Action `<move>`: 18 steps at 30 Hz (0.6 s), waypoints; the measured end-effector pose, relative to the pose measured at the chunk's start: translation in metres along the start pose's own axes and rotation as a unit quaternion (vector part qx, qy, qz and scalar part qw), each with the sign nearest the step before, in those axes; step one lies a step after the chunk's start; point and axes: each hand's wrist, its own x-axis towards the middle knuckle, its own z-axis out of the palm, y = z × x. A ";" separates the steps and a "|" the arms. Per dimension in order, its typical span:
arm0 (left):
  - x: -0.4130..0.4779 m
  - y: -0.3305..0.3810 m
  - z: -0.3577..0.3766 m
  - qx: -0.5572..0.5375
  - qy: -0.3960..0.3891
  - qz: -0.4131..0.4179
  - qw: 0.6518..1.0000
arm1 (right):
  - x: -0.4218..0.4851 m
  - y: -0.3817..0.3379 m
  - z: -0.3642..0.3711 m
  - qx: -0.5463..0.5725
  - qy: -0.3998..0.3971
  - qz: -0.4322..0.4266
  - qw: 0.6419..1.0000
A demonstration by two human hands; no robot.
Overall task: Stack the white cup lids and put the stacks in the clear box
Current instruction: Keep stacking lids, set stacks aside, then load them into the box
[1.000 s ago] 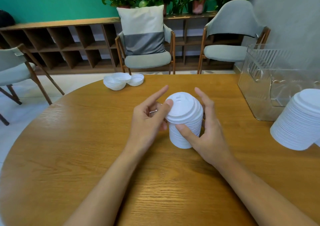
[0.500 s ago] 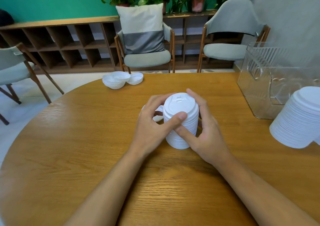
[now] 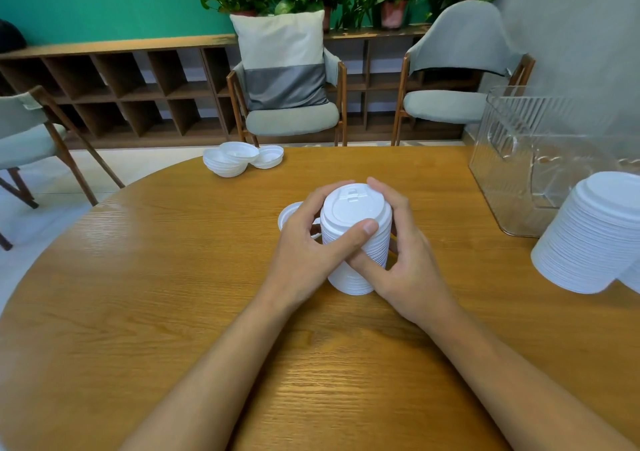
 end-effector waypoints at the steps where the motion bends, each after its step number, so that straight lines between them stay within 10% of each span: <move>1: 0.000 0.000 0.002 -0.007 0.002 0.001 1.000 | 0.000 0.001 -0.001 -0.002 -0.001 -0.001 1.000; 18: 0.000 0.000 0.008 0.027 0.020 0.011 0.999 | 0.002 0.006 0.000 -0.013 -0.007 -0.017 1.000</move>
